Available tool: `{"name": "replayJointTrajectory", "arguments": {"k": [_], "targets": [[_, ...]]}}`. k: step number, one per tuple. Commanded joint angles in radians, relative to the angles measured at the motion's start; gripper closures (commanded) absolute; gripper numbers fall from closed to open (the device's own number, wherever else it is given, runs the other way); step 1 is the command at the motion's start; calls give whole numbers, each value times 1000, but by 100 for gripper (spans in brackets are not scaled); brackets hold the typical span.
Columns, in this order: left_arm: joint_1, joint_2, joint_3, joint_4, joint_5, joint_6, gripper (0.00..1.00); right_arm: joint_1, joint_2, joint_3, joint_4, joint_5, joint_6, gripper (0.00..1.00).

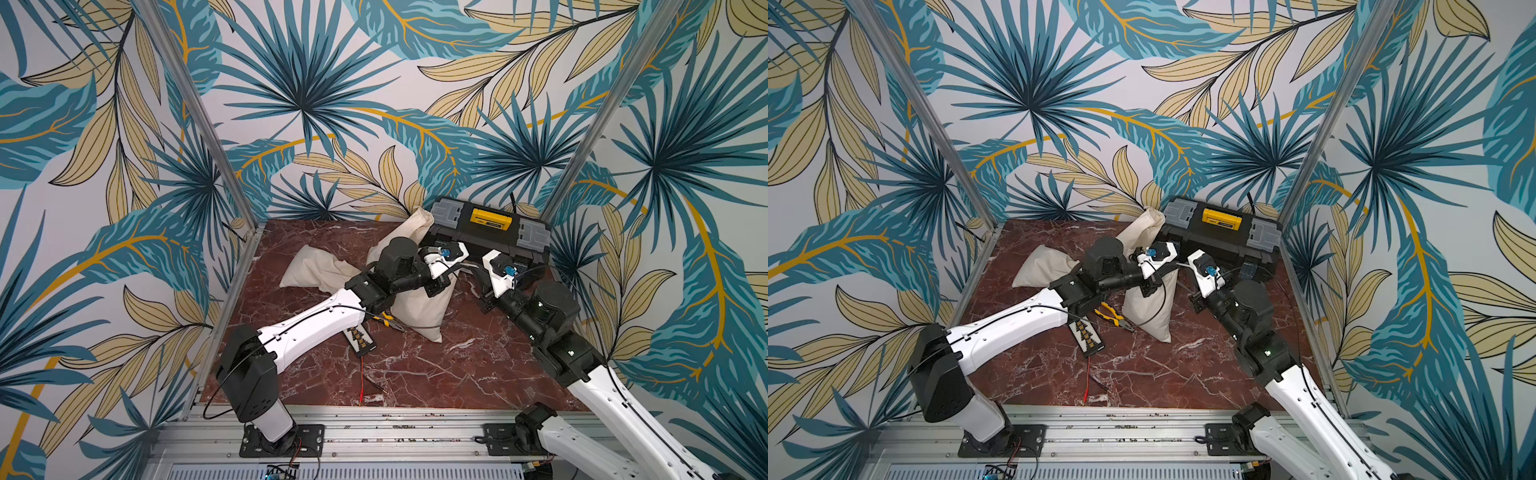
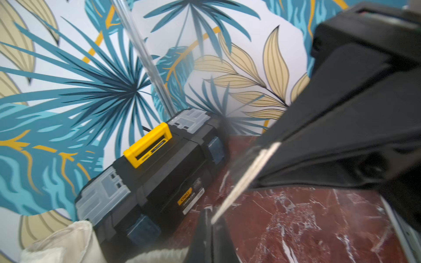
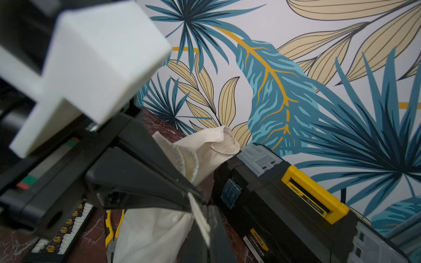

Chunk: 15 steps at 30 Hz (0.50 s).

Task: Close the soil bag
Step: Frap the soil bag at the center of the board.

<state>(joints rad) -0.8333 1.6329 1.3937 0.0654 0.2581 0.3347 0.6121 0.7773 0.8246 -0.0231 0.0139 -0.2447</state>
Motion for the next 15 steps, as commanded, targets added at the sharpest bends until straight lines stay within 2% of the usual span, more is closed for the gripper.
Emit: {"name": "replayJointTrajectory", "arguments": {"k": [1,4,7,9,12,15], "targets": [[42,57,-51,-96,-479,35,100,0,-162,33,127,164,26,100],[42,90,-64,-103,-610,43,98,0,-240,30,134,225,36,100],[43,110,-84,-83,-656,30,86,-1,-302,20,136,271,57,100],[48,131,-75,-94,-684,10,81,-1,-342,4,156,268,75,100],[61,184,-44,-121,-716,-31,77,-1,-377,-13,179,239,92,100],[86,218,-39,-125,-749,-92,78,0,-387,2,147,267,94,100]]}}
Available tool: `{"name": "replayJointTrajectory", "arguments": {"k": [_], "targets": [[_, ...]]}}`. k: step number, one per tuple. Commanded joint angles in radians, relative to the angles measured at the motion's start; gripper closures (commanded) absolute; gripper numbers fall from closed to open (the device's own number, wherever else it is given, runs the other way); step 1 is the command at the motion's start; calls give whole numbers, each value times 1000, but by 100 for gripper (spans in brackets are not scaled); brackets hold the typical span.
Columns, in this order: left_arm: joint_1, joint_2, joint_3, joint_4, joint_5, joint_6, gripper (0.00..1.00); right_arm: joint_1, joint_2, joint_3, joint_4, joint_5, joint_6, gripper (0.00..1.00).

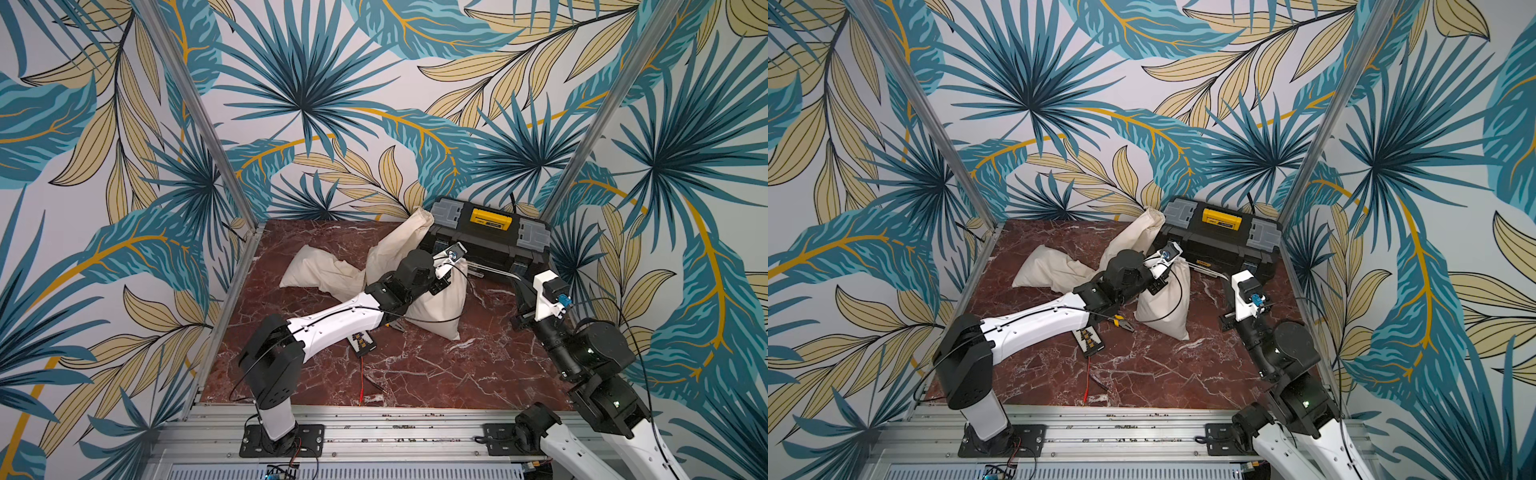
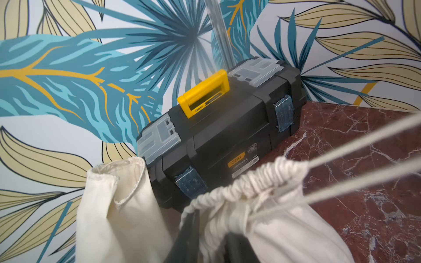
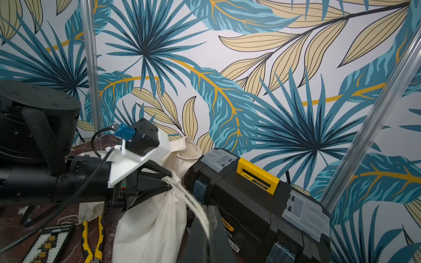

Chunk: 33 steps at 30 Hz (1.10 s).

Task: Close the soil bag
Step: Frap the soil bag at the center of the board.

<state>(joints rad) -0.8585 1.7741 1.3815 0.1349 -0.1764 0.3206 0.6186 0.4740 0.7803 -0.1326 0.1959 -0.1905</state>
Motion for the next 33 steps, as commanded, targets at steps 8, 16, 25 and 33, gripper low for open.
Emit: {"name": "replayJointTrajectory", "arguments": {"k": [8,16,25,33], "targets": [[221,19,-78,-234,-317,-181,100,-7,-135,19,235,188,34,100],[271,-279,-176,-243,-422,-50,100,-7,36,-17,266,129,17,100],[164,-382,-331,-59,56,-11,64,-7,287,62,345,-110,17,100],[67,-283,-190,-30,256,17,37,-7,345,130,326,-174,20,100]]}}
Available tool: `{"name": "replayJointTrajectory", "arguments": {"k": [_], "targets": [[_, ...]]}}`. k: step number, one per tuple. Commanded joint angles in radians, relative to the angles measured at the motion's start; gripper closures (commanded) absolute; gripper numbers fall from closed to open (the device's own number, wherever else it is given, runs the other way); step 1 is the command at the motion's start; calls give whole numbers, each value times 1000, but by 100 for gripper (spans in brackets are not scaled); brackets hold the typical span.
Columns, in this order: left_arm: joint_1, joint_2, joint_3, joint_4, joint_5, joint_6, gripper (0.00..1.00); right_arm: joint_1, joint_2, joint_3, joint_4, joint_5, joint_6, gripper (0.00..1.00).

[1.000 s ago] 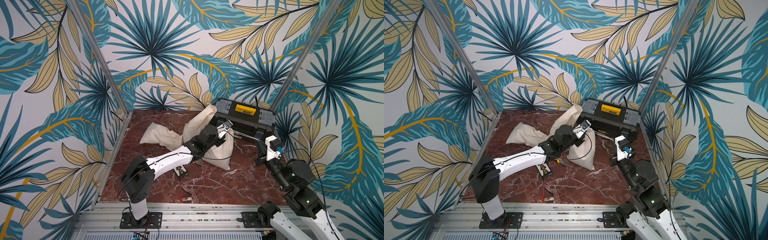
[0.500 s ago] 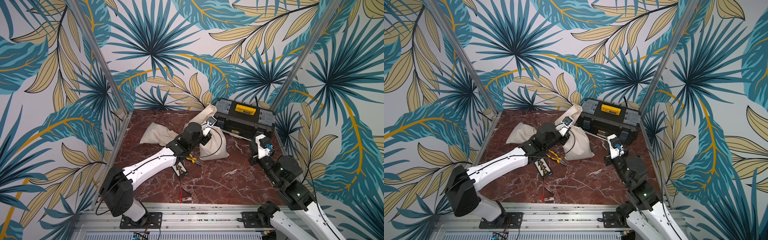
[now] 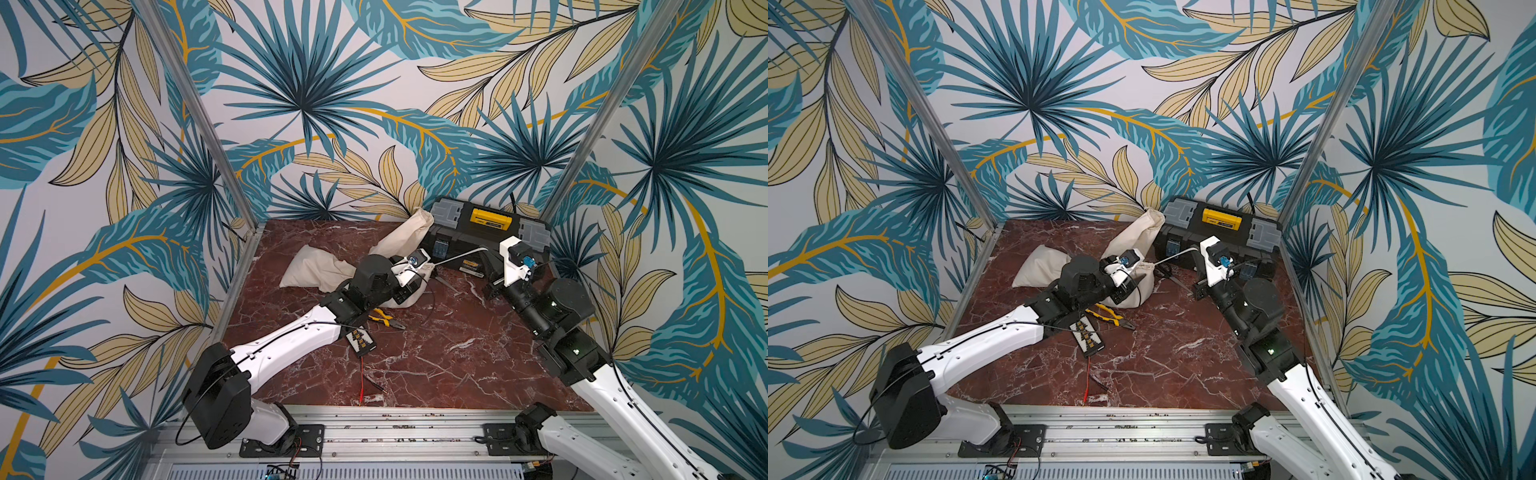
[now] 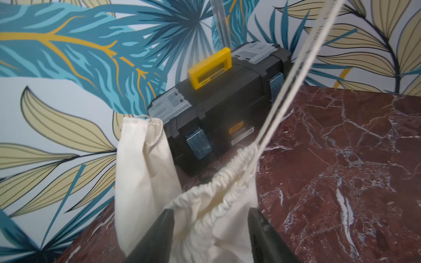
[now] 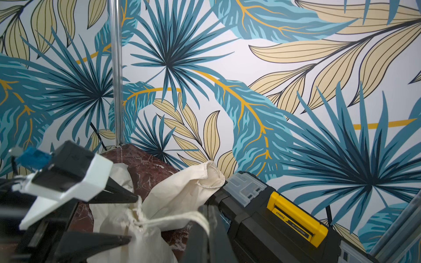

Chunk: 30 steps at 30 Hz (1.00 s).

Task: Close the soil bag
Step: Frap the soil bag at the center of the board.

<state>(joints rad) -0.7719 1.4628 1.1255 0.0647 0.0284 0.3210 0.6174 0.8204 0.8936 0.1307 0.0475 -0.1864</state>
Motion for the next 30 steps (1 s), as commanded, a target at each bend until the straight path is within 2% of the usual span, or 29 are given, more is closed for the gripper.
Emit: {"name": "replayJointTrajectory", "arguments": {"k": [1,6,12,17,20,24,28,30], "targets": [[-26,40,83,40,53,19,35,-5,1,14,60,-32,20,100],[-53,83,144,53,155,23,32,-6,11,16,50,-47,31,100],[-61,132,185,73,333,-39,30,-6,10,32,34,-54,32,100],[-76,195,258,28,358,-56,40,-6,-2,25,32,-52,39,100],[-76,206,241,54,390,-75,40,-6,-10,24,17,-36,33,100],[-76,188,210,77,347,-79,47,-6,-23,22,1,-9,22,100],[-67,113,112,163,132,-117,49,-5,-34,18,-8,4,17,100],[-52,69,79,168,62,-128,48,-5,-36,16,-12,6,15,100]]}}
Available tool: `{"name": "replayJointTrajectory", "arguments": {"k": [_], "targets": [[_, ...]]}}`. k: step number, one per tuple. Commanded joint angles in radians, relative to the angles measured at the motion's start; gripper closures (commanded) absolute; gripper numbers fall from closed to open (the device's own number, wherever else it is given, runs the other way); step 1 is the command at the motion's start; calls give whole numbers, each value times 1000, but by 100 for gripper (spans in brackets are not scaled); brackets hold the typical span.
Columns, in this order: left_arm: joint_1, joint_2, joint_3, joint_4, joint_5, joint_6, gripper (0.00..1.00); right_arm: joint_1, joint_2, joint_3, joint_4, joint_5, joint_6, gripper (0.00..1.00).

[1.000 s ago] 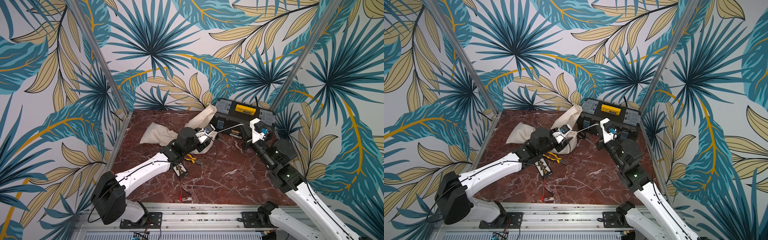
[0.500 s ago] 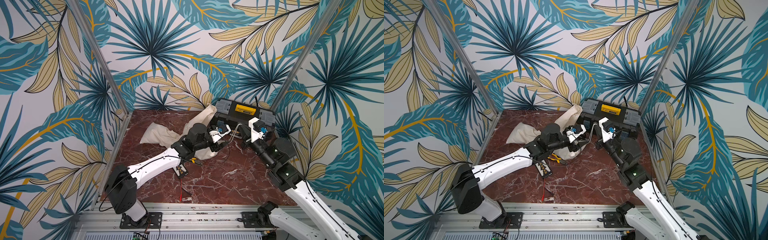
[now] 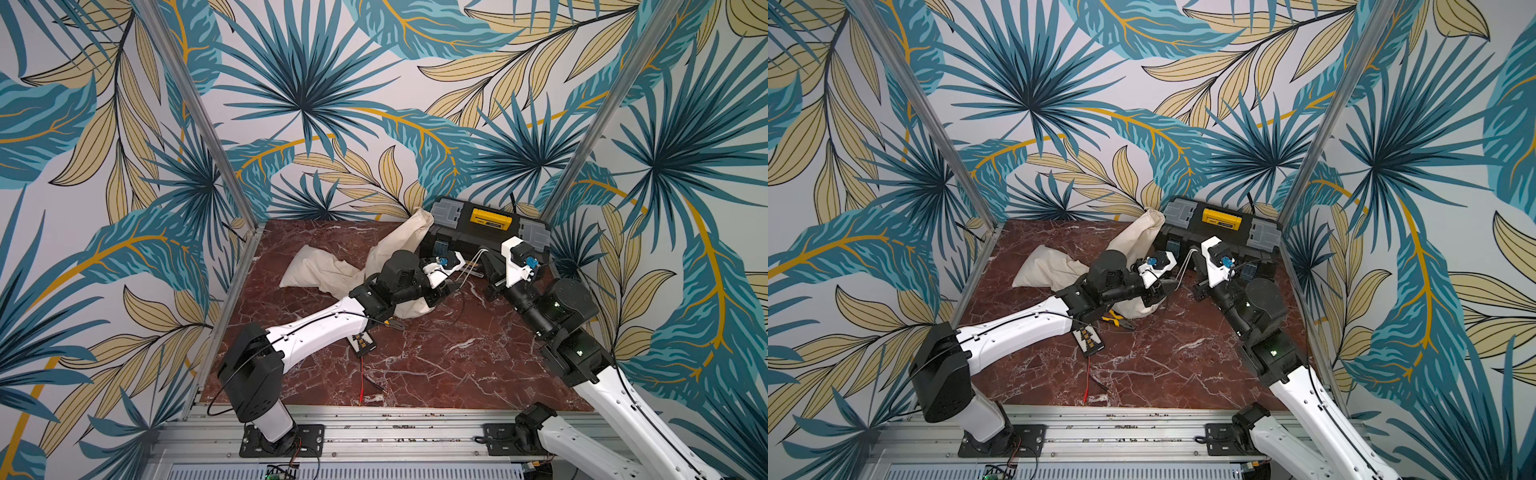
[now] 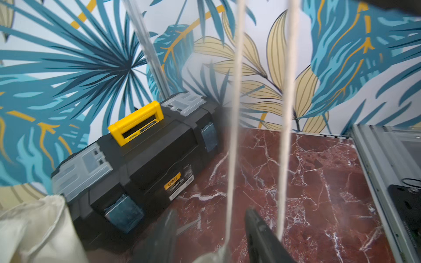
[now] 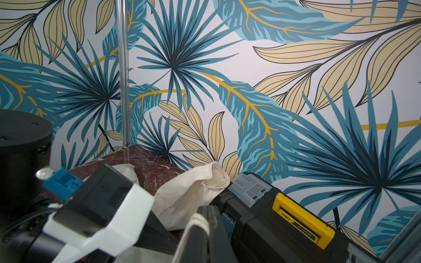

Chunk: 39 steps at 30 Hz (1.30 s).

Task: Close the soil bag
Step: Frap the soil bag at the center of the board.

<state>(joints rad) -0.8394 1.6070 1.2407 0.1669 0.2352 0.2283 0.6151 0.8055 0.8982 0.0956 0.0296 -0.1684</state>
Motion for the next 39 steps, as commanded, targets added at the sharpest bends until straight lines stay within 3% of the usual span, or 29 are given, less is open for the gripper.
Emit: {"name": "replayJointTrajectory", "arguments": {"k": [1,7,13,15,18,21,30,39], "targets": [[25,-94,-44,58,-151,-39,48,-3,-21,10,24,21,-3,100],[22,-123,-70,85,68,-6,38,-3,-18,8,33,0,-1,100],[-50,29,98,-38,73,58,38,-3,-16,6,27,-19,8,100],[-54,73,142,-55,54,57,46,-3,-23,7,19,-8,8,100],[-54,121,168,-84,-27,61,73,-4,-49,3,8,22,4,100],[-52,135,143,-94,-179,65,100,-3,-93,-7,-1,81,-7,100],[-52,112,-24,-107,-759,106,100,-3,-281,-27,-54,349,-39,100],[-27,153,-60,-132,-961,90,86,-3,-408,-62,-53,458,-25,100]]}}
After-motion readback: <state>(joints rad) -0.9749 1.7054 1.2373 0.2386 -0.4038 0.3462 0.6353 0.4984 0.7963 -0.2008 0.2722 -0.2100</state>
